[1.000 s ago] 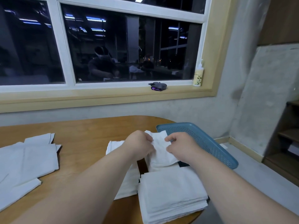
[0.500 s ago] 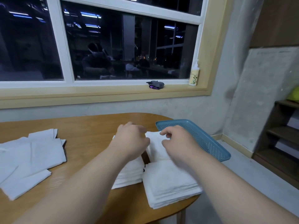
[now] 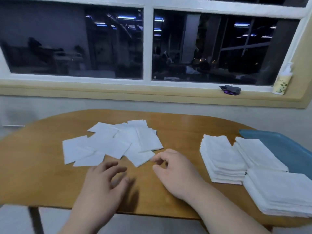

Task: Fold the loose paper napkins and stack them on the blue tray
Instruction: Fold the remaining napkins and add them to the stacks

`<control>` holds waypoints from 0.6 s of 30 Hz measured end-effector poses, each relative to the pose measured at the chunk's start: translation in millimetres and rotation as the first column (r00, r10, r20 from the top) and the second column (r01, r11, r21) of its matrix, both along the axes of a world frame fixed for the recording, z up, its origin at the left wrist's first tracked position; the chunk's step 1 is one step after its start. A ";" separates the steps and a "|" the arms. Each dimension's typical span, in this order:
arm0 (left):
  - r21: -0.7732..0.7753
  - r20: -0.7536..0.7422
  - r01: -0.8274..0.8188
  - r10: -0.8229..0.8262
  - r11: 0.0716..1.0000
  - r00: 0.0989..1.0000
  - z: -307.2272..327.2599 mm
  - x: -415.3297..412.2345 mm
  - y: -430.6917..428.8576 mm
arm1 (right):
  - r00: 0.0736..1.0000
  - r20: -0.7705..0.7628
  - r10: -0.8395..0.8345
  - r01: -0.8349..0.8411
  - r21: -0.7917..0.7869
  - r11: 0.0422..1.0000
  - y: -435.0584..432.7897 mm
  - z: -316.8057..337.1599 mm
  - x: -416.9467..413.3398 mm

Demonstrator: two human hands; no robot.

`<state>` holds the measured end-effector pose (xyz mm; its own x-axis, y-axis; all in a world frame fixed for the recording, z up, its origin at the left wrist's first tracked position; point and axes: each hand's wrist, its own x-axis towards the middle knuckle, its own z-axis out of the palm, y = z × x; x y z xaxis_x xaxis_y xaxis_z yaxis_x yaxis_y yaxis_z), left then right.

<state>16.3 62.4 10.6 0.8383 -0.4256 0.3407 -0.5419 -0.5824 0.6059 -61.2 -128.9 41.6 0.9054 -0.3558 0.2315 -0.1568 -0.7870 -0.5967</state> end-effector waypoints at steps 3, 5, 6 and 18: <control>0.001 0.029 -0.080 0.080 0.997 0.996 -9.7 22.9 38.6 | 0.996 -0.031 0.081 -0.082 -0.016 0.997 36.0 -12.7 38.2; -0.026 0.017 -0.114 0.114 0.993 0.993 -12.7 37.0 54.3 | 0.991 -0.059 0.119 -0.121 -0.045 0.992 54.9 -16.9 61.6; -0.043 0.007 -0.124 0.125 0.991 0.992 -14.2 43.9 59.7 | 0.989 -0.077 0.126 -0.132 -0.068 0.989 63.1 -17.9 72.9; -0.150 -0.029 -0.065 0.062 0.987 0.998 -26.6 86.2 83.3 | 0.987 -0.156 -0.025 -0.037 -0.387 0.921 88.1 -38.7 173.0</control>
